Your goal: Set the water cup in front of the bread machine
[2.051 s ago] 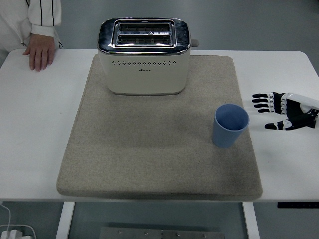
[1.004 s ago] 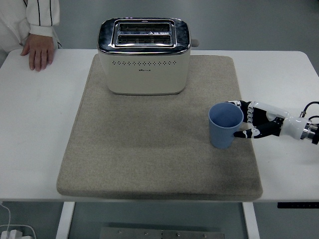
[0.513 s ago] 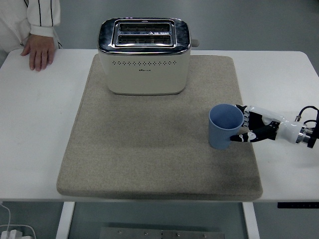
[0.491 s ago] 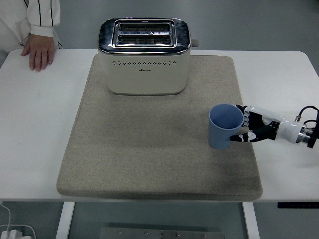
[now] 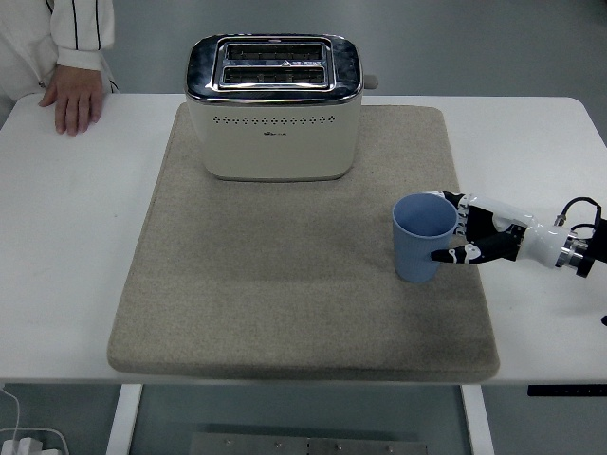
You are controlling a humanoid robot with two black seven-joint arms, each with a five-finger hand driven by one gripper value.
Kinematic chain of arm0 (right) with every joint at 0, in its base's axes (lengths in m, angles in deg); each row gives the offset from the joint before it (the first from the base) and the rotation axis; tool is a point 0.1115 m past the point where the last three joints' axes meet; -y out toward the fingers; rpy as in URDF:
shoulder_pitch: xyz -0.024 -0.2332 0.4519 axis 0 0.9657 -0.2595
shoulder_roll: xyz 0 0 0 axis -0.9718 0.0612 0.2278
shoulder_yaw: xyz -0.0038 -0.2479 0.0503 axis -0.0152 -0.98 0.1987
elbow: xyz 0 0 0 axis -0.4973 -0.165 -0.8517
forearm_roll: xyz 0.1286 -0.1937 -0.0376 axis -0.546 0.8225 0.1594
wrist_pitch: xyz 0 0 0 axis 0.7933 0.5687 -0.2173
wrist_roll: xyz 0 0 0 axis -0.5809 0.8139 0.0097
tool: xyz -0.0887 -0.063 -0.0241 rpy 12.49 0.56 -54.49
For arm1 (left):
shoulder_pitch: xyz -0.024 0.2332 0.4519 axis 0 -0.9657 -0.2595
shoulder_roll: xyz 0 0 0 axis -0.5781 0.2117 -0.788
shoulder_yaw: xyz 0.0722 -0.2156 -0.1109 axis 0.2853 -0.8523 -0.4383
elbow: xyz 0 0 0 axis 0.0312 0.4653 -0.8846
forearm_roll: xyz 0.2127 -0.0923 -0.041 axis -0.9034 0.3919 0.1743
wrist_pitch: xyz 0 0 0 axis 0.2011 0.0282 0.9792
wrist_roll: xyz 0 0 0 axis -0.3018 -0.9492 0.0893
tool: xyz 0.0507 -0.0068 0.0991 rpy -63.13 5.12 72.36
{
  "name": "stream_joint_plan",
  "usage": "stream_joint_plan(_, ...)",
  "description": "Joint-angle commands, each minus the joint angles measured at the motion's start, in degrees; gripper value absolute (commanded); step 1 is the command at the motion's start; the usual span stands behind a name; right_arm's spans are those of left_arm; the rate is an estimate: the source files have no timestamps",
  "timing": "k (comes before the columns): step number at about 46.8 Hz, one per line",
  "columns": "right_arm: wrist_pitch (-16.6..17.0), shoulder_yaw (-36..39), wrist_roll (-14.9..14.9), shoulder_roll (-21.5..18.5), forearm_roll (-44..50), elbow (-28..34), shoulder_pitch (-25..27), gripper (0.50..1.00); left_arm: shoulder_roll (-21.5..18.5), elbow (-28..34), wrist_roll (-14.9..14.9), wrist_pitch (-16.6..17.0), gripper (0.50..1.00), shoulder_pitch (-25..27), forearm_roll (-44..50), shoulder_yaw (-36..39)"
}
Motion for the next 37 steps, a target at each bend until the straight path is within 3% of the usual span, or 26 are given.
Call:
stream_joint_plan(1,0.0,0.1,0.0,0.0,0.2,0.0,0.2,0.928,0.0,0.0,0.0,0.0,1.0,0.0,0.0,0.0)
stream_joint_plan(37,0.0,0.2,0.0,0.0,0.2,0.0,0.6,0.926,0.0,0.0,0.0,0.0,1.0,0.0,0.0,0.0)
